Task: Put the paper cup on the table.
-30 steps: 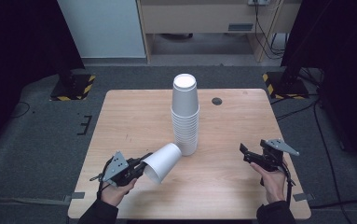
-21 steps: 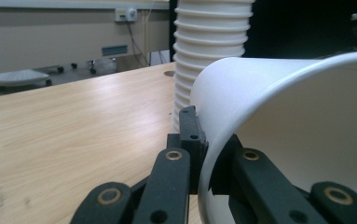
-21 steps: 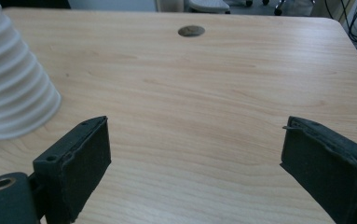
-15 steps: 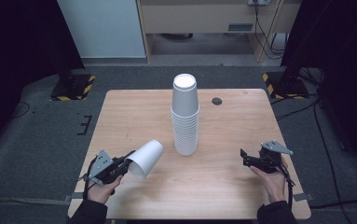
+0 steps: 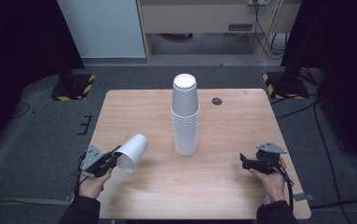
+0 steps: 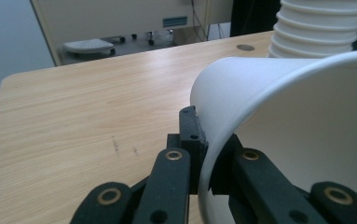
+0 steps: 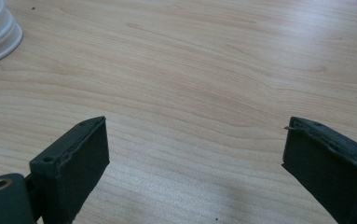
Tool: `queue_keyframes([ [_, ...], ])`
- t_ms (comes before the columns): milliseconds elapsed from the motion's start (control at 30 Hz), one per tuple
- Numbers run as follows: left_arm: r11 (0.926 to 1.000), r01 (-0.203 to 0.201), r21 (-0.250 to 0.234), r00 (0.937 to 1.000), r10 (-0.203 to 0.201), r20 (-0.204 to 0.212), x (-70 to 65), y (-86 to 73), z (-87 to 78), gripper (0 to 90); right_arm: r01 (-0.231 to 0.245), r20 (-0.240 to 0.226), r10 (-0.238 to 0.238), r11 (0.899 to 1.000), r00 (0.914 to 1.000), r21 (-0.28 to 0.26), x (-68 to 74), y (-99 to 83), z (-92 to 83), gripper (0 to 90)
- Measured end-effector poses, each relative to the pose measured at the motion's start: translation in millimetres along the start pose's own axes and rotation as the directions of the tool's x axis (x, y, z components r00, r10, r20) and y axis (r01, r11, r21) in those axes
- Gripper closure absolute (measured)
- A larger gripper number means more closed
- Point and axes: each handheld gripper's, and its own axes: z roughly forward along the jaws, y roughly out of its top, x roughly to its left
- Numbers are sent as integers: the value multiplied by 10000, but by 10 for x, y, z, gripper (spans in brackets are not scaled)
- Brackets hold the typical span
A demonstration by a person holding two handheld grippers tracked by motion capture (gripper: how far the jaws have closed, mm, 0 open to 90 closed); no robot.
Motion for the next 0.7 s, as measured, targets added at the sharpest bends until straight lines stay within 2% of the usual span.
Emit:
queue_keyframes([
  [200, 9987, 208, 466, 9992, -191, -358, 111, 29, -16, 869, 126, 19, -127, 9997, 9999, 228, -7, -24, 25, 68],
  [367, 9942, 314, 1032, 9982, -259, -542, 183, 43, -27, 869, 257, 65, -261, 9982, 9996, 541, -9, -56, 57, 64],
  [700, 9875, 511, 1488, 9932, -347, -1109, 302, 106, -39, 869, 603, 70, -616, 9906, 9981, 1230, 24, -115, 149, 47],
])
